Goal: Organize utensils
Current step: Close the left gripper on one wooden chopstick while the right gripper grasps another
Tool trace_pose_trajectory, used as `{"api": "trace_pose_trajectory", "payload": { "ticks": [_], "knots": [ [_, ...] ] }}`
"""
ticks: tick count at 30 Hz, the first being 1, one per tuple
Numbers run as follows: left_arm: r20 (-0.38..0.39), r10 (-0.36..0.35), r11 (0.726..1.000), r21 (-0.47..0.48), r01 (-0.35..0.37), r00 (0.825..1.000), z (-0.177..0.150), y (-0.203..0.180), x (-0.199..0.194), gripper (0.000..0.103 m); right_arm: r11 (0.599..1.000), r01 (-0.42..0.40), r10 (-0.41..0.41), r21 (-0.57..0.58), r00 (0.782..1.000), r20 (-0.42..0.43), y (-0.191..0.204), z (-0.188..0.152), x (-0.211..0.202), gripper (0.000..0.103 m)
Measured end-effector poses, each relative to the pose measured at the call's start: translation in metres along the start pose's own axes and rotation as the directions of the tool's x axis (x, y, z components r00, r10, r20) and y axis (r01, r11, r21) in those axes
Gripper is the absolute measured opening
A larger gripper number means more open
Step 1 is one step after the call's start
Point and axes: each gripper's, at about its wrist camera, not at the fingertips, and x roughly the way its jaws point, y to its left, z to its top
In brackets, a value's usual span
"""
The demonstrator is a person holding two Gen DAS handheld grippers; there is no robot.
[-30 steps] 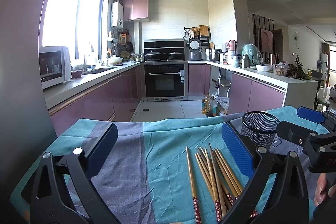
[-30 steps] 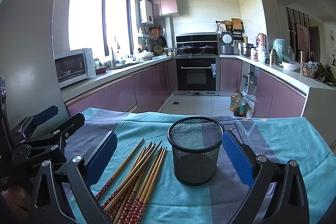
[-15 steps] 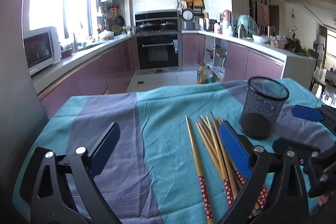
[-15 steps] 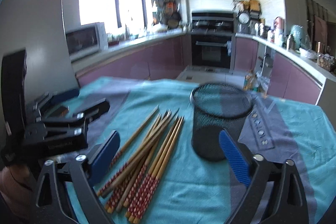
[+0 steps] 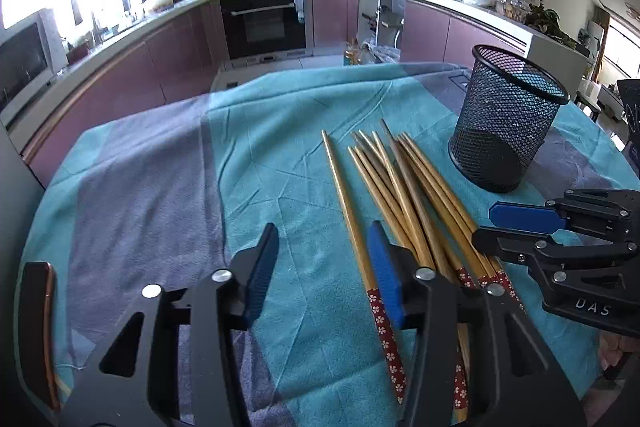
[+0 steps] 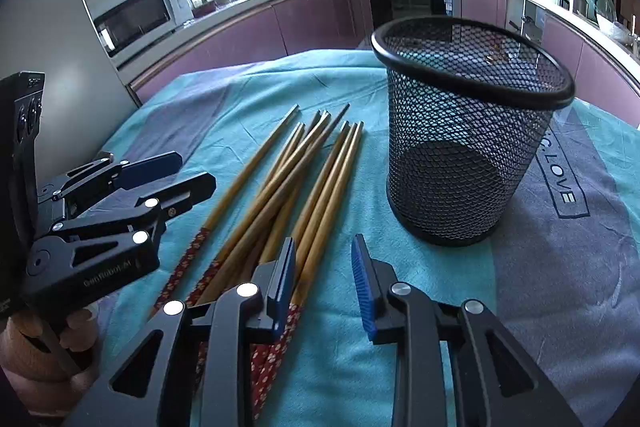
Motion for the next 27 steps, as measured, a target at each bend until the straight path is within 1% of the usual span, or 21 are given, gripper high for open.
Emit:
{"api": "trace_pose_trajectory", "payload": {
  "ticks": [1, 3, 5, 7, 10, 14, 20, 22, 24, 26, 27],
  "knots": [
    [-0.013, -0.005, 1.000, -0.002, 0.005, 1.000, 0.000, 0.001, 0.005, 0.040, 1.000, 0.003, -0.003, -0.003, 1.000, -0.004, 0.001, 0.001, 0.002, 0.026],
    [-0.033, -0.016, 1.000, -0.005, 0.016, 0.999, 0.000, 0.002, 0.010, 0.034, 1.000, 0.022, -0.022, -0.015, 1.000, -0.008, 0.004, 0.003, 0.003, 0.026],
    [-0.048, -0.031, 1.000, -0.006, 0.031, 0.998, 0.001, 0.002, 0.017, 0.031, 0.999, 0.041, -0.042, -0.028, 0.999, -0.014, 0.002, 0.006, 0.003, 0.025],
    [-0.059, -0.039, 0.999, -0.001, 0.039, 0.997, 0.003, 0.001, 0.021, 0.031, 0.998, 0.050, -0.051, -0.030, 0.998, -0.025, 0.000, 0.006, 0.004, 0.022],
    [-0.067, -0.048, 0.999, 0.017, 0.049, 0.997, 0.007, -0.002, 0.028, 0.031, 0.997, 0.065, -0.066, -0.031, 0.997, -0.047, -0.004, 0.005, 0.006, 0.021],
    [-0.092, -0.065, 0.998, 0.017, 0.067, 0.994, 0.012, -0.004, 0.034, 0.032, 0.996, 0.077, -0.079, -0.044, 0.995, -0.055, -0.001, 0.010, 0.011, 0.021],
    [-0.112, -0.066, 0.997, 0.021, 0.069, 0.991, 0.020, -0.007, 0.046, 0.028, 0.992, 0.106, -0.109, -0.062, 0.993, -0.047, 0.006, 0.016, 0.019, 0.021],
    [-0.119, -0.074, 0.997, 0.013, 0.076, 0.990, 0.022, -0.007, 0.050, 0.025, 0.993, 0.106, -0.108, -0.055, 0.993, -0.041, 0.004, 0.019, 0.021, 0.020],
    [-0.122, -0.076, 0.997, 0.003, 0.077, 0.990, 0.023, -0.005, 0.050, 0.018, 0.994, 0.101, -0.103, -0.039, 0.994, -0.040, 0.003, 0.020, 0.021, 0.018],
    [-0.127, -0.086, 0.996, -0.011, 0.085, 0.988, 0.026, -0.005, 0.051, 0.011, 0.996, 0.088, -0.089, -0.023, 0.995, -0.042, 0.001, 0.020, 0.021, 0.008],
    [-0.128, -0.089, 0.996, -0.021, 0.087, 0.988, 0.026, -0.005, 0.051, 0.011, 0.997, 0.077, -0.077, -0.008, 0.996, -0.043, -0.002, 0.020, 0.020, 0.008]
  ]
}}
